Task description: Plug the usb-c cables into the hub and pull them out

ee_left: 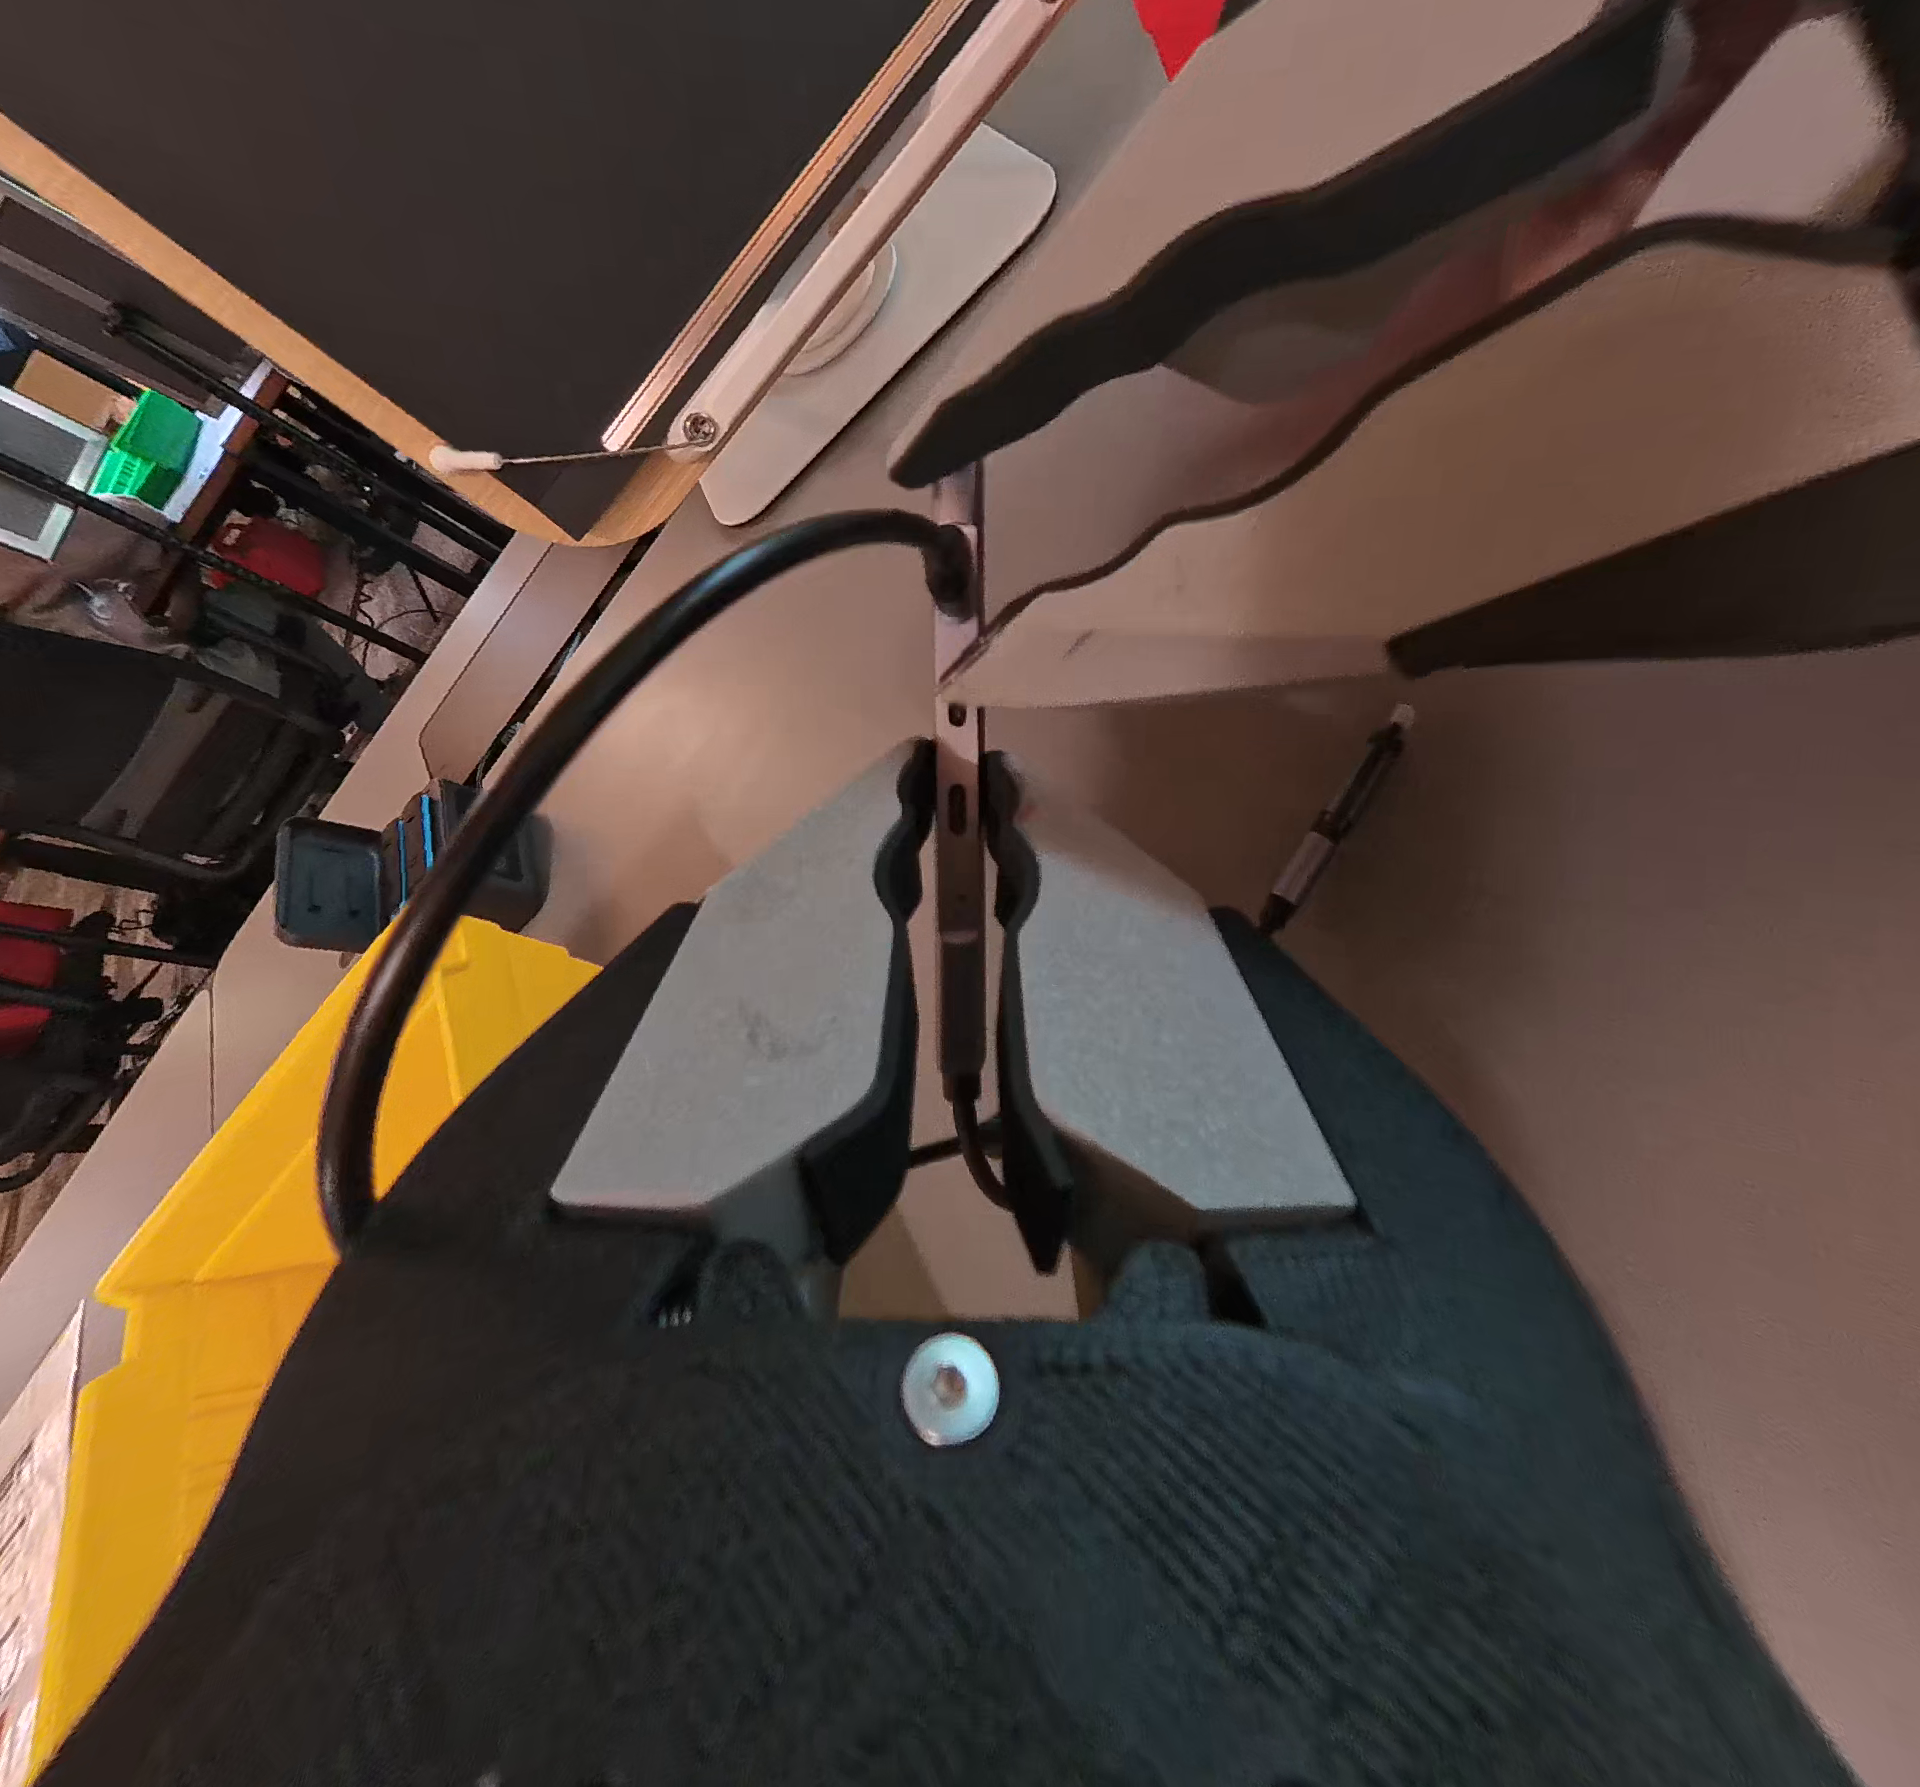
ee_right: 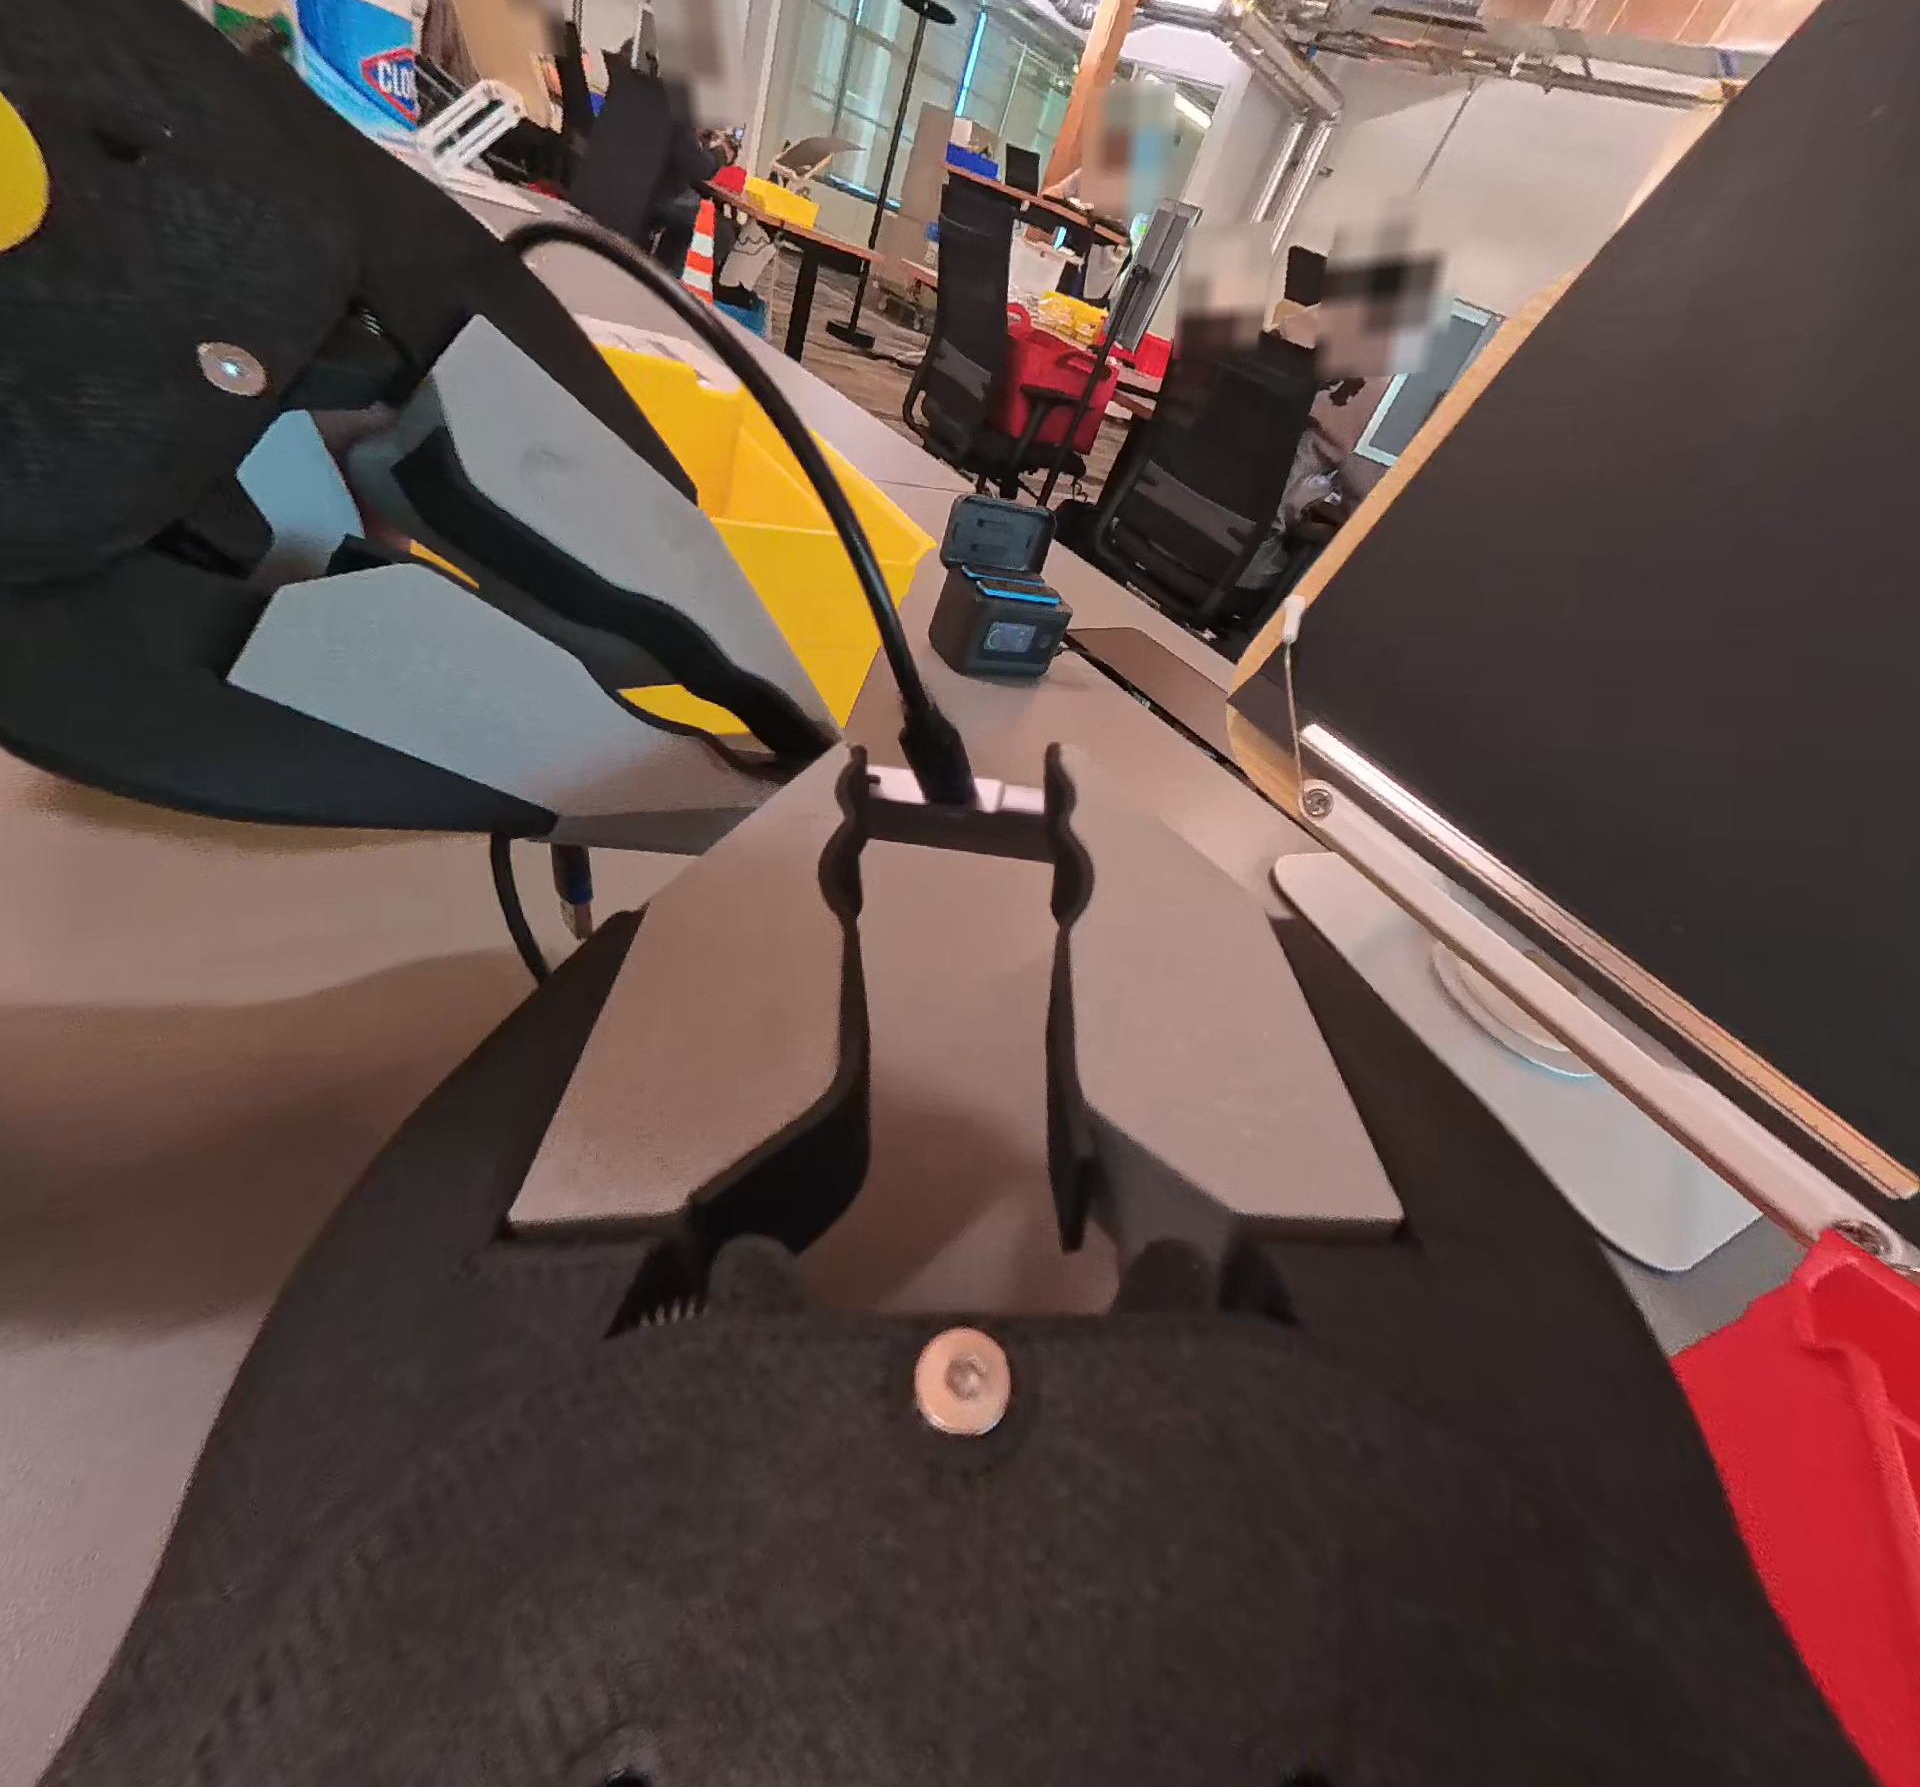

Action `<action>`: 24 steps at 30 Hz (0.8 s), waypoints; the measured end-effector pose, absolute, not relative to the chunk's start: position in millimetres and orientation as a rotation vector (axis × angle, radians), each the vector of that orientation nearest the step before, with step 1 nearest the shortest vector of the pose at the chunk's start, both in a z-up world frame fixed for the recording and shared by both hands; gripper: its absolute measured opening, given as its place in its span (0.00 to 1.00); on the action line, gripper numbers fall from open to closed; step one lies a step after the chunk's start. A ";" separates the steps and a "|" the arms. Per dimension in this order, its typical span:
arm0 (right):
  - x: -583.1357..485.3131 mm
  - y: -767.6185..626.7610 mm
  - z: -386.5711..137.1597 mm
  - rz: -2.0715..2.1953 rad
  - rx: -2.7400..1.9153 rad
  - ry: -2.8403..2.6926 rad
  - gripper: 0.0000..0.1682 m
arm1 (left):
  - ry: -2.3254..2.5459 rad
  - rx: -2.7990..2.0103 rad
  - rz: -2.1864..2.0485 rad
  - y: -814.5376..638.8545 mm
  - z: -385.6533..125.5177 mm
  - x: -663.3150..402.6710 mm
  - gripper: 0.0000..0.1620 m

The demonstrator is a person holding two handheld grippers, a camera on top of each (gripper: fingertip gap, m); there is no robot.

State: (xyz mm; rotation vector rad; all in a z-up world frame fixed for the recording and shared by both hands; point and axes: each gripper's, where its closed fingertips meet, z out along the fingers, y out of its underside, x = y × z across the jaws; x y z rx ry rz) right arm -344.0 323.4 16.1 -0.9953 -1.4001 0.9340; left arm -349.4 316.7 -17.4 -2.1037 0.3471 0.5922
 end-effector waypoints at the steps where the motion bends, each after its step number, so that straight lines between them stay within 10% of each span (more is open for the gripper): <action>1: -345.4 323.0 14.3 0.929 -0.999 -1.405 0.19 | 0.350 -2.107 0.593 316.9 -18.3 -348.4 0.04; 24: -346.1 330.5 3.5 1.006 -1.105 -1.437 0.05 | 0.358 -2.070 0.592 324.6 -24.9 -340.3 0.05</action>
